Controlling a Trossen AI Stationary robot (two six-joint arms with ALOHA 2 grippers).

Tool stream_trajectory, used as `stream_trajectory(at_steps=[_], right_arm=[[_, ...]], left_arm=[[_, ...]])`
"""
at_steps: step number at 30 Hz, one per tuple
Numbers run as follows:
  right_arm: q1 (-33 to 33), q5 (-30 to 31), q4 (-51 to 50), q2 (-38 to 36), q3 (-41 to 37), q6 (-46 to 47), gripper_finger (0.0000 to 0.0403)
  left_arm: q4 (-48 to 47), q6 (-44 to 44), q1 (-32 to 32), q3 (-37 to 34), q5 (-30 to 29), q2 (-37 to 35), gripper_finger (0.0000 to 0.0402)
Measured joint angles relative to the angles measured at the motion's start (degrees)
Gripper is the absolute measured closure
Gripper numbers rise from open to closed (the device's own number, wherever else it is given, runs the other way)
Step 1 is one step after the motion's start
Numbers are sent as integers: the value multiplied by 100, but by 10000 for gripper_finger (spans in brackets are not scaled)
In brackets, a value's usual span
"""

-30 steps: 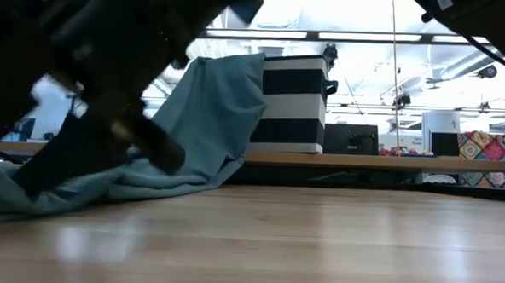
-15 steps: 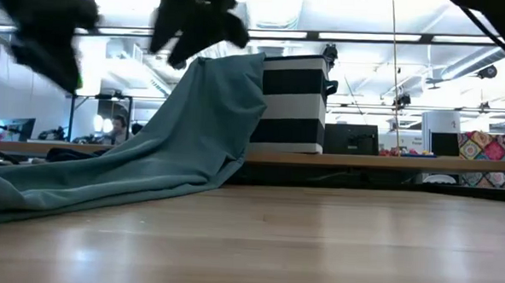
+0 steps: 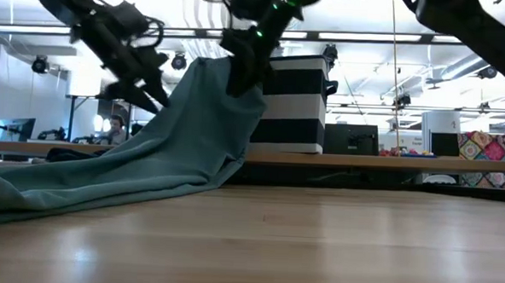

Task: Fold Laundry from Bin
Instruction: Fold the gray pants

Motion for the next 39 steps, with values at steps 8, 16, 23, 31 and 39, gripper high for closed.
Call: stream_trajectory(at_steps=[8,16,23,31,39], right_arm=[[-624,-268,52,-221,-11,-766,252],[-723,-757,-579,-297,-9,-780,252],[-711,-722,-1222,-294,-77,-437,252],[-434,-772,-800,-297,-928,-485,252],[80,-373,2988,-391,-3069,0,271]], left_arm=[[102,544,-161,965,-524,1346,214],[-1356,1236,308,2348,-2541,2212,246],[-2197,1941,423,2664,-2231,2396,262],[-2761,1444,285,1947,-2011,1512,263],[-1752,667,-858,477,-1317,-46,263]])
